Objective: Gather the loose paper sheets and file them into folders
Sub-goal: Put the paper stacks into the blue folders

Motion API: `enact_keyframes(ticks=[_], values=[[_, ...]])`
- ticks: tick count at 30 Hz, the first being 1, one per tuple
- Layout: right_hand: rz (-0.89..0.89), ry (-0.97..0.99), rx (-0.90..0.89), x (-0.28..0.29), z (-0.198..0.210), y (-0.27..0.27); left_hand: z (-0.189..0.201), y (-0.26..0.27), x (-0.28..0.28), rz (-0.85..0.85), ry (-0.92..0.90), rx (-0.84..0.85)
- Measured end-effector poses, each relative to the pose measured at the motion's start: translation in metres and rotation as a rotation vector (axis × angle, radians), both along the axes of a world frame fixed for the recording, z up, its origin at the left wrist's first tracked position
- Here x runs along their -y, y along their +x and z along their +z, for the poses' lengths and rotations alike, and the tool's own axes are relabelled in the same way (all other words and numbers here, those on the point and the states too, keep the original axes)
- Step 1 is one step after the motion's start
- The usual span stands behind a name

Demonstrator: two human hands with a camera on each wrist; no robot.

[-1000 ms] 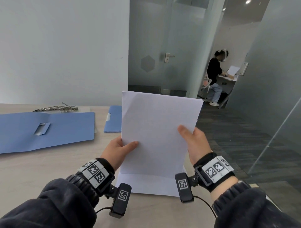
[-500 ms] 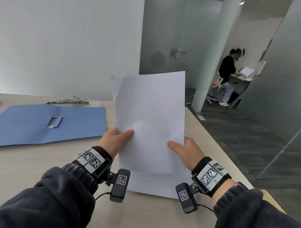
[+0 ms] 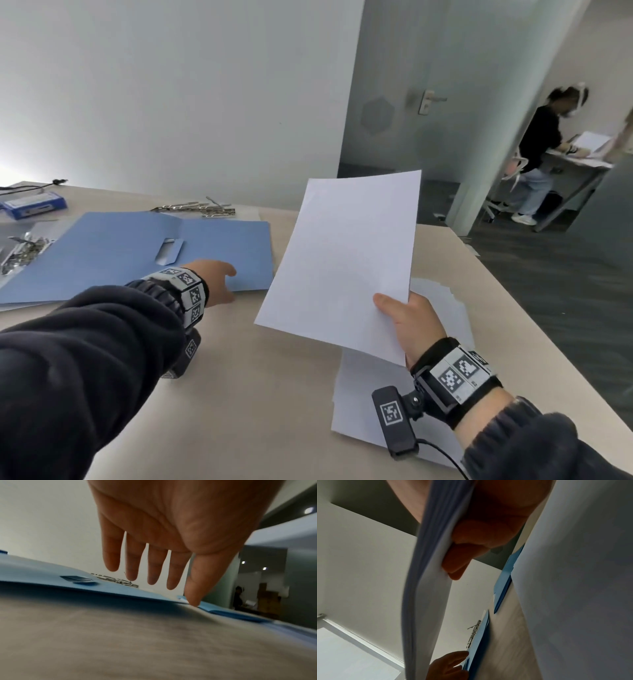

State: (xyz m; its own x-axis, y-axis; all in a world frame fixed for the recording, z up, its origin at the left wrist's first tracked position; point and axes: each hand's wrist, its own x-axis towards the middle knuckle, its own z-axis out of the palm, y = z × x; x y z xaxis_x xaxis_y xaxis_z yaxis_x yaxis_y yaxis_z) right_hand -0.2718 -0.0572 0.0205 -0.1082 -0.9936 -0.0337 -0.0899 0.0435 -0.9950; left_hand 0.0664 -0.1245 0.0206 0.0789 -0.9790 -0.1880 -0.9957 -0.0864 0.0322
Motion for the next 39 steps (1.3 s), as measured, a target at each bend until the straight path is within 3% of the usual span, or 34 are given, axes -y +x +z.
enact_keyframes(ticks=[7, 18, 24, 27, 31, 34, 39], values=[[0.005, 0.017, 0.016, 0.002, 0.002, 0.009, -0.004, 0.003, 0.019, -0.031, 0.086, 0.211], [-0.041, 0.02, 0.068, -0.022, 0.015, 0.017, 0.004, -0.03, -0.091, -0.13, 0.054, -0.058], [-0.001, 0.054, 0.015, -0.034, 0.005, 0.037, -0.01, -0.028, -0.144, -0.077, 0.078, -0.253], [0.017, 0.067, -0.018, -0.033, -0.001, 0.048, -0.012, -0.01, -0.16, 0.041, 0.018, -0.468], [0.045, 0.121, -0.091, -0.023, -0.016, 0.064, -0.022, 0.025, -0.177, 0.339, -0.275, -0.828], [0.077, 0.157, -0.152, -0.015, -0.028, 0.081, -0.034, 0.049, -0.185, 0.553, -0.495, -0.961], [0.123, 0.187, -0.207, -0.005, -0.042, 0.109, -0.043, 0.067, -0.184, 0.829, -0.601, -1.213]])
